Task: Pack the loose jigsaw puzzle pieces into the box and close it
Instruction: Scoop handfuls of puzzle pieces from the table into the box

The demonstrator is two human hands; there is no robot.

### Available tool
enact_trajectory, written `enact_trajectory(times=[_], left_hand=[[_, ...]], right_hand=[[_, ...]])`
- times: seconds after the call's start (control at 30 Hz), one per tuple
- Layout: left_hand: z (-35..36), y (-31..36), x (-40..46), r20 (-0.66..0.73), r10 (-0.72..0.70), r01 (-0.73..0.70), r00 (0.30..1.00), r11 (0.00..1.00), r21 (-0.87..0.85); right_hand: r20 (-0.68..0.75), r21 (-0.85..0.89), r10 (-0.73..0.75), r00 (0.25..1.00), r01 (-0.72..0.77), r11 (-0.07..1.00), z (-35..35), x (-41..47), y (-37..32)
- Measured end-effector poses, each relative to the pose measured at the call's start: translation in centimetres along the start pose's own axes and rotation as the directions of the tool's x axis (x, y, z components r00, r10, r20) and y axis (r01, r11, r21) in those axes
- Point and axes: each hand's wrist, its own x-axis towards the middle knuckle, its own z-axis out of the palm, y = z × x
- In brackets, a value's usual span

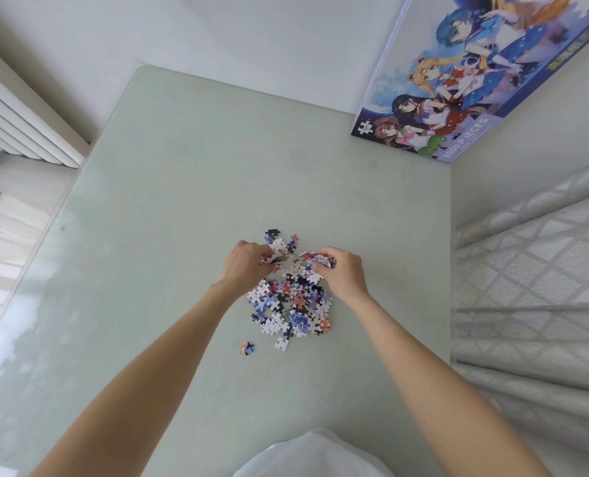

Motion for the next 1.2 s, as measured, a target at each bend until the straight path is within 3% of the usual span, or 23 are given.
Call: enact_trajectory(times=[0.4,0.57,0.9,1.07,1.2], left_hand=[[-3.5,0.9,-0.9,-0.020,-0.015,0.009,1.000,0.966,-0.258],[-5.6,4.1,-1.1,-0.028,0.007,-0.018,1.000,0.909,-0.417],[-15.4,18.5,5.2,-0.127,0.233,-0.265,0.964,0.814,-0.517],[-20.5,27.2,10.7,-0.172,0.284,-0.332,0.943,0.797,-0.504],[-23.8,33.1,15.6,-0.241,0.321,-0.400,0.916,0.793,-0.460]], right_hand=[[0.040,0.002,-0.162,0.986,0.162,0.987,-3.2,-0.2,-0.9],[0.031,0.025,-0.233,0.972,0.232,0.972,-7.0,-0.6,-2.3],[-0.227,-0.080,-0.463,0.857,0.457,0.886,-26.0,3.0,-10.0],[-0.360,-0.266,-0.536,0.764,0.467,0.843,-36.1,7.6,-13.3],[-0.468,-0.318,-0.528,0.709,0.422,0.849,-41.8,12.1,-14.2]])
